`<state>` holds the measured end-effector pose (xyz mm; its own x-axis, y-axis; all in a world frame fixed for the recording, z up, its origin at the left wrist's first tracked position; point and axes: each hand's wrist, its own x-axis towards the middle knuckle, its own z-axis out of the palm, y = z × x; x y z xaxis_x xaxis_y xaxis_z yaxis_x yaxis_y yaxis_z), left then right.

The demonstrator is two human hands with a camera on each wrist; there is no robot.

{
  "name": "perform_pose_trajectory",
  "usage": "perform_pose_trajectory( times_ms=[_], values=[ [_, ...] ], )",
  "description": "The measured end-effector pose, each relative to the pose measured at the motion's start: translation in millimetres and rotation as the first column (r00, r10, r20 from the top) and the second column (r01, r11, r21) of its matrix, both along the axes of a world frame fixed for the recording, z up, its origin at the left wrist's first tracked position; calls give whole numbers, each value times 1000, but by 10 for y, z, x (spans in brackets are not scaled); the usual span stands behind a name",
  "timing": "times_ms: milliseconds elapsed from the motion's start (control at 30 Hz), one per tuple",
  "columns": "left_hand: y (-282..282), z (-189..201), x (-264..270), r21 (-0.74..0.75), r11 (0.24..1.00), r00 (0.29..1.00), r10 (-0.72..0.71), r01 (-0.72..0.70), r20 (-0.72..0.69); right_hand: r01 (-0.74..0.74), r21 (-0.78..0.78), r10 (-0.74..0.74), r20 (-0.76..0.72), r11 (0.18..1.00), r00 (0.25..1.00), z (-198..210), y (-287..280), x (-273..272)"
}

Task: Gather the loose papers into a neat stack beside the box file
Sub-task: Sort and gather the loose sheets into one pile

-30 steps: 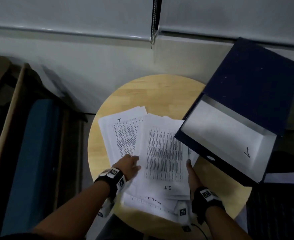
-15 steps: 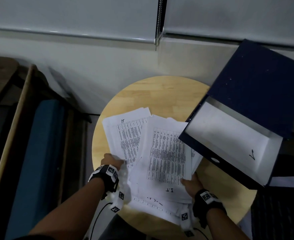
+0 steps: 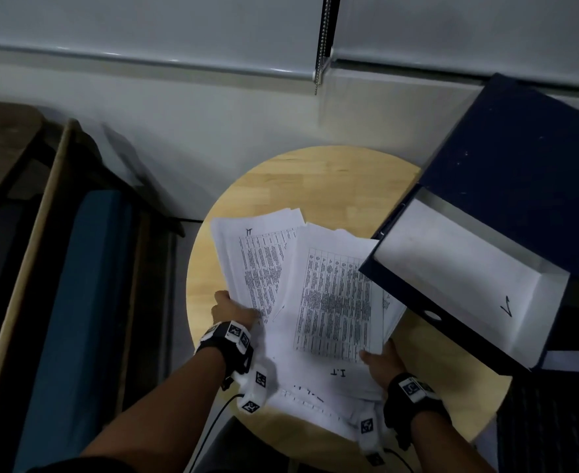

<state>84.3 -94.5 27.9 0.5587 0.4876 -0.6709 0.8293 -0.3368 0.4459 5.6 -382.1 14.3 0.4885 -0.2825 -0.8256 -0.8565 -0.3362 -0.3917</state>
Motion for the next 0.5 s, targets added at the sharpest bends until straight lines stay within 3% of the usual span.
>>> perform_pose_trajectory(
  times_ms=[133, 267, 400, 500],
  values=[
    [79, -27, 22, -92, 992, 994, 93, -88, 58, -3, -5, 3, 1, 1000, 1000, -6, 15, 3],
    [49, 114, 57, 8, 986, 986, -168, 167, 15, 3, -16, -3, -2, 1000, 1000, -9, 17, 20],
    [214, 494, 216, 264, 933, 904, -319, 246, 285, -2, -27, 3, 21, 1000, 1000, 12, 60, 62],
    [564, 859, 395, 310, 946, 836, -246, 97, 490, -7, -39, 10, 71, 999, 997, 53, 153, 125]
  ],
)
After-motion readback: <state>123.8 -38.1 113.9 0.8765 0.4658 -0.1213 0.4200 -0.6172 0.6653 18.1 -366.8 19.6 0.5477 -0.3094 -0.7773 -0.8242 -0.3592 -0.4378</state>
